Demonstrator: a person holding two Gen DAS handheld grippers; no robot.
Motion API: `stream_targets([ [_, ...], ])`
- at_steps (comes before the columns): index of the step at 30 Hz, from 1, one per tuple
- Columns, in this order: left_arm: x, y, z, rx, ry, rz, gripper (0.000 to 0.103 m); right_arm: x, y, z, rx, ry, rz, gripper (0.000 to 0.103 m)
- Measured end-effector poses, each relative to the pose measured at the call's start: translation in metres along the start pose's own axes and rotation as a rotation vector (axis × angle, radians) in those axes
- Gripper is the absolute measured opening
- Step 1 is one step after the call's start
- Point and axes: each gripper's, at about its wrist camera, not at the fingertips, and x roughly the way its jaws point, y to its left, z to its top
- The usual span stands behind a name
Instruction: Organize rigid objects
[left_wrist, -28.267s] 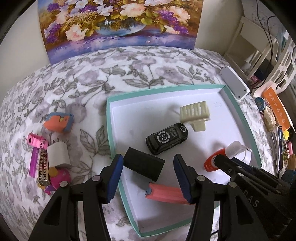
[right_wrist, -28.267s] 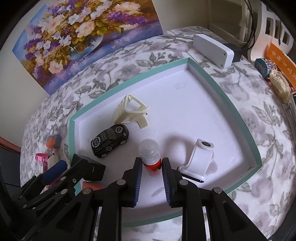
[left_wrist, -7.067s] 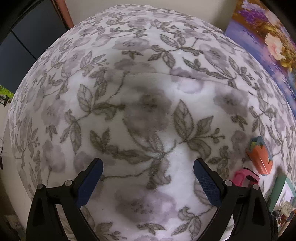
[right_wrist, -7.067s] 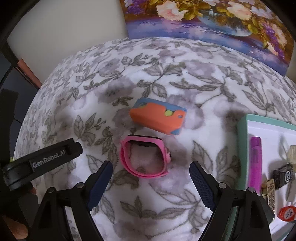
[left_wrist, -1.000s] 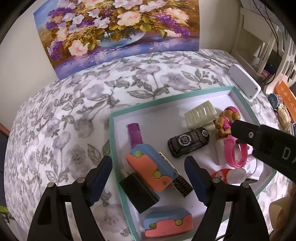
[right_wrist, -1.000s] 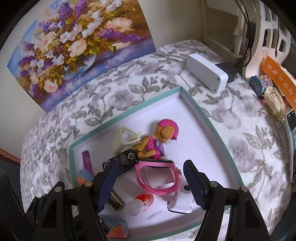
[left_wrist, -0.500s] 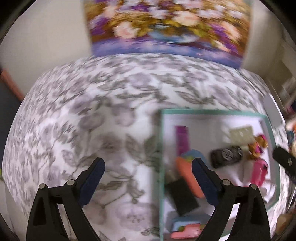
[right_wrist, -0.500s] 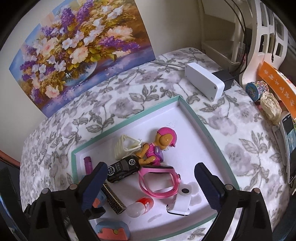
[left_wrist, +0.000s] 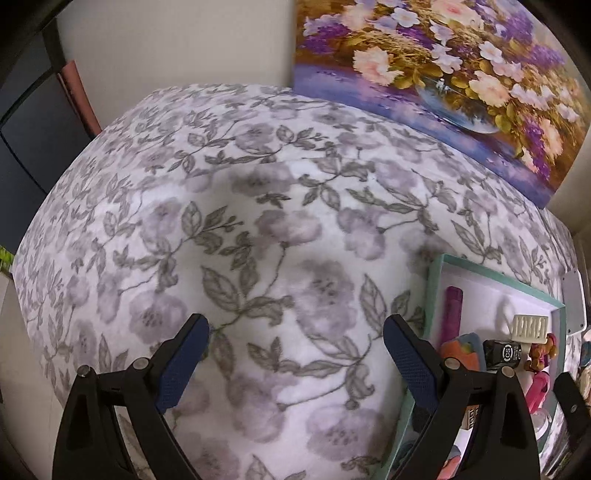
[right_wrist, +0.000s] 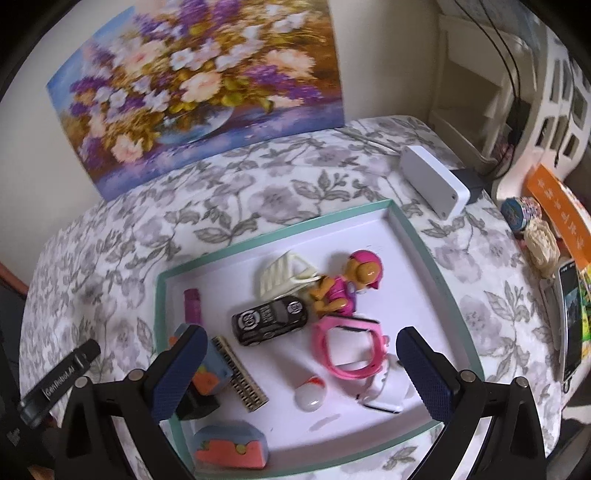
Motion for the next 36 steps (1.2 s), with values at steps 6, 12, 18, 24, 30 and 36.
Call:
stream_targets([
  [6, -0.007, 0.009, -0.007, 0.012, 0.021, 0.001, 0.096, -0.005, 0.023, -0.017, -0.084, 0.008, -0.008, 0.103],
  [12, -0.019, 0.021, -0.019, 0.049, 0.012, 0.023, 0.096, -0.009, 0.038, -0.038, -0.136, 0.028, -0.015, 0.103],
  [18, -0.031, 0.025, -0.033, 0.115, 0.014, 0.032, 0.096, -0.013, 0.052, -0.06, -0.173, 0.053, 0.0, 0.103],
  [24, -0.036, 0.034, -0.045, 0.134, 0.024, 0.043, 0.096, -0.017, 0.054, -0.075, -0.179, 0.07, -0.009, 0.103],
  [30, -0.039, 0.037, -0.054, 0.161, 0.042, 0.043, 0.096, -0.022, 0.051, -0.085, -0.169, 0.074, -0.019, 0.103],
  [36, -0.042, 0.042, -0.062, 0.17, 0.049, 0.055, 0.096, -0.032, 0.049, -0.094, -0.163, 0.06, -0.018, 0.103],
])
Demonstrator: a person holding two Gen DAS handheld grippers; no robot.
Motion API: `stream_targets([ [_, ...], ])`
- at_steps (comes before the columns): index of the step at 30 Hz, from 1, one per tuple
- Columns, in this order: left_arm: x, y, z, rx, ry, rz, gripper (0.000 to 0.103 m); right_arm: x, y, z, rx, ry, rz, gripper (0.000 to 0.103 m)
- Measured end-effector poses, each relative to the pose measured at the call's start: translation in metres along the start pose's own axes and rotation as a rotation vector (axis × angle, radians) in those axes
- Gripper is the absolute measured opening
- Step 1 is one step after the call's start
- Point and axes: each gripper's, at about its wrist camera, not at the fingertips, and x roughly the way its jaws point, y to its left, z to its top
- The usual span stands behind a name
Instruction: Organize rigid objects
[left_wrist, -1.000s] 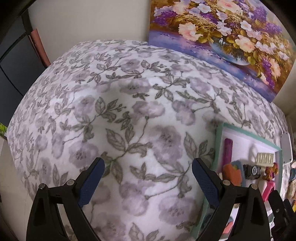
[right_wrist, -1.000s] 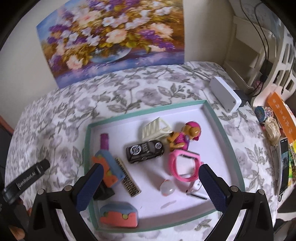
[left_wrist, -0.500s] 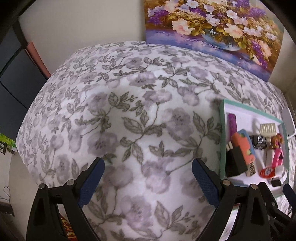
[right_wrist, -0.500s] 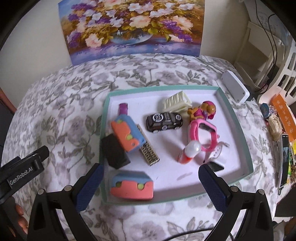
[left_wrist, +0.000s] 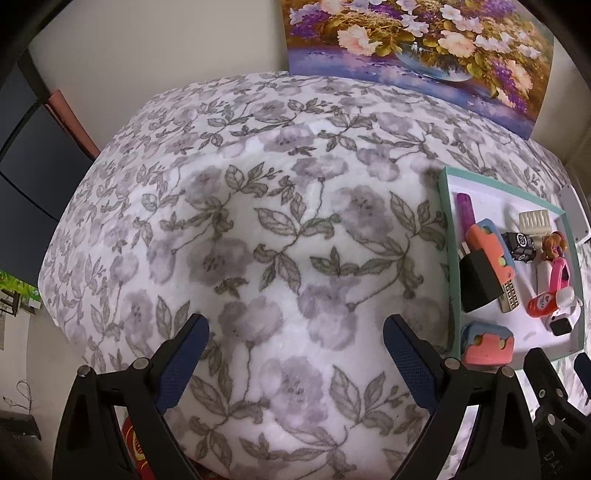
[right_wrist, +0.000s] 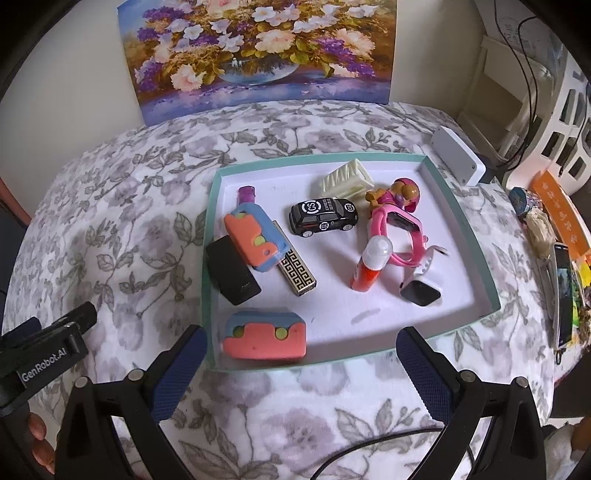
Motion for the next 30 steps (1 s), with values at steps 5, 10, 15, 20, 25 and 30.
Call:
stream_targets([
  [5, -0.0036, 0.0057, -0.0017, -0.019, -0.005, -0.018, 0.096, -0.0065, 0.0006, -0.0057, 0.002, -0.018, -0.005, 0.103],
  [10, -0.0058, 0.0077, -0.0016, -0.02, -0.011, -0.02, 0.096, -0.01, 0.0025, -0.0058, -0.005, -0.033, -0.011, 0.103],
  [15, -0.005, 0.0085, -0.0014, -0.019, -0.006, -0.015, 0.096, -0.0093, 0.004, -0.005, -0.015, -0.032, -0.015, 0.103],
  [20, -0.0032, 0.0088, -0.0005, -0.008, 0.002, -0.013, 0.096, -0.0075, 0.0039, -0.0032, -0.019, -0.031, -0.023, 0.103],
  [25, -0.0019, 0.0082, 0.0004, -0.006, 0.01, -0.017, 0.096, -0.0047, 0.0061, -0.0012, -0.032, -0.026, -0.031, 0.103],
  [30, -0.0007, 0.0071, 0.0013, 0.003, 0.012, -0.016, 0.096, -0.0026, 0.0078, -0.0007, -0.041, -0.022, -0.035, 0.103],
])
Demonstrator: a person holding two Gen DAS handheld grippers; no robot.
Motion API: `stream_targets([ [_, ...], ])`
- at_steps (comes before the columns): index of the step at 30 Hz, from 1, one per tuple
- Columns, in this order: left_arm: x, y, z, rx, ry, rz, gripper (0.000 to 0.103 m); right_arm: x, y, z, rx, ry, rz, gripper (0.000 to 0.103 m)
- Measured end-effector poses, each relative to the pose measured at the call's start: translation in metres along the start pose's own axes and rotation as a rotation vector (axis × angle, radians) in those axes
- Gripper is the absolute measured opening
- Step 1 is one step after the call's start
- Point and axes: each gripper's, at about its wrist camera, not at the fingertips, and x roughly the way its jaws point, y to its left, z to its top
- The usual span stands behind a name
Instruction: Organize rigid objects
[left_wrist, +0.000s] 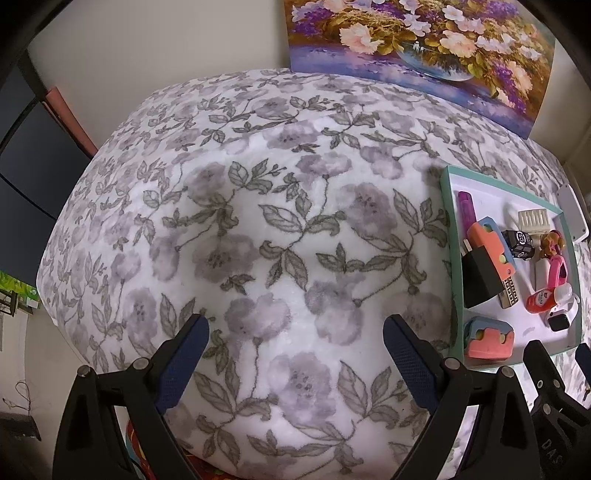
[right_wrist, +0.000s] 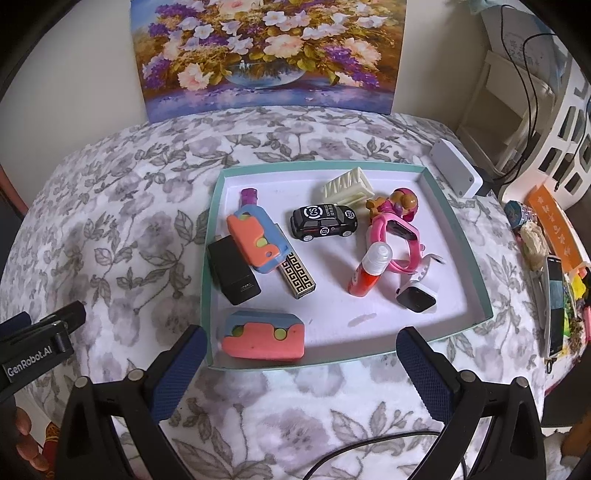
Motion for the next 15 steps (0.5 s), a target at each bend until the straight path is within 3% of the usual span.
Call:
stream_targets([
  [15, 0.0015, -0.0007, 0.0007, 0.011, 0.006, 0.018, 0.096, 0.003, -0.0003, 0.0015, -0.001, 0.007, -0.004, 0.103],
])
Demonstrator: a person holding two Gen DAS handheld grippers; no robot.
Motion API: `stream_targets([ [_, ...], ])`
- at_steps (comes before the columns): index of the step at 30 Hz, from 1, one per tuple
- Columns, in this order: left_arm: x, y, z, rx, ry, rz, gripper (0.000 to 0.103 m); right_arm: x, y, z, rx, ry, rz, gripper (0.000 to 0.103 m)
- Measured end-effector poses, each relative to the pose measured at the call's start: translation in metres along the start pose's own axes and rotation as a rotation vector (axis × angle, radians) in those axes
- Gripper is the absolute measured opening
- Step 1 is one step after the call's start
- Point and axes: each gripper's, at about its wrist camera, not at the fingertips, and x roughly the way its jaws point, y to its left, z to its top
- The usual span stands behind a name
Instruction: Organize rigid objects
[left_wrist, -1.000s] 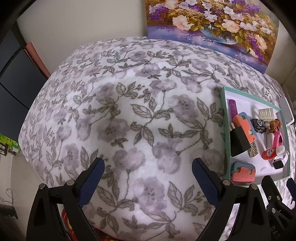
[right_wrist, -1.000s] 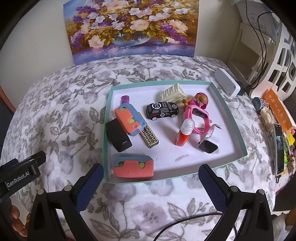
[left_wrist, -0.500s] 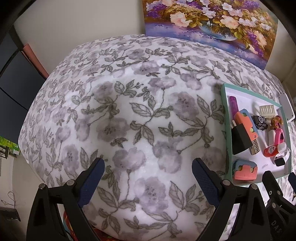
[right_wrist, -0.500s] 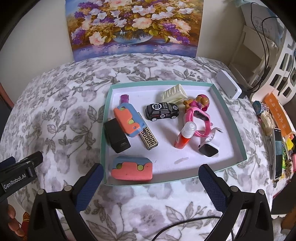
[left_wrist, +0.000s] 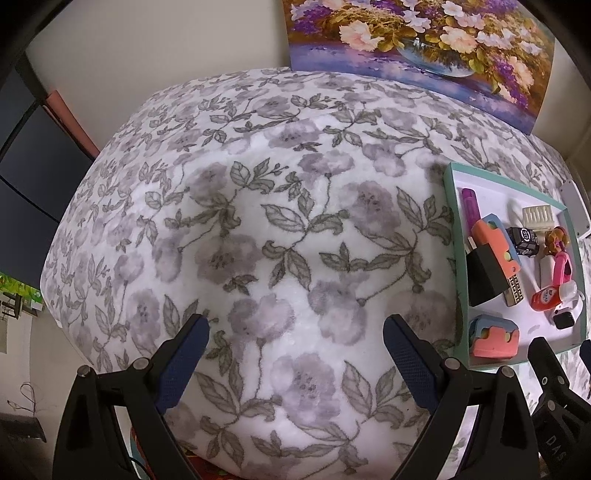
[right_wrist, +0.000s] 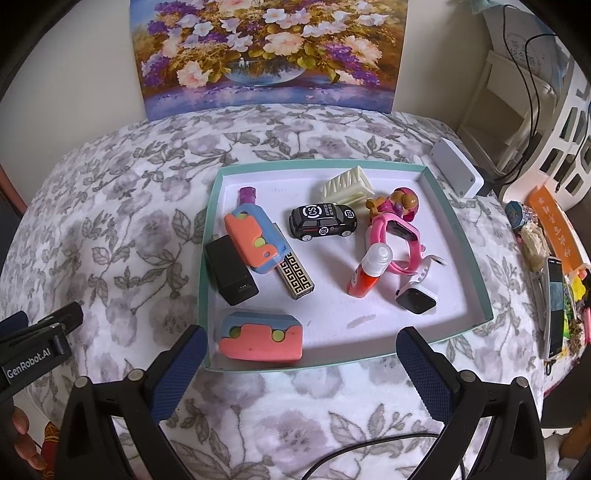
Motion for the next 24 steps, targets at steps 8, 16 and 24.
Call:
stream_targets([
  [8, 0.0014, 0.0018, 0.0003, -0.008, 0.008, 0.006, 0.096, 0.0008, 0.0001, 0.0003, -0.001, 0.003, -0.002, 0.103],
  [16, 0.0028, 0.0008, 0.0006, -0.006, 0.014, 0.009, 0.096, 0.0046, -0.0013, -0.0006, -0.011, 0.011, -0.008, 0.103],
  [24, 0.004, 0.0006, 0.0006, -0.004, 0.017, 0.011, 0.096, 0.0061, -0.0008, -0.0002, -0.013, 0.019, -0.012, 0.103],
])
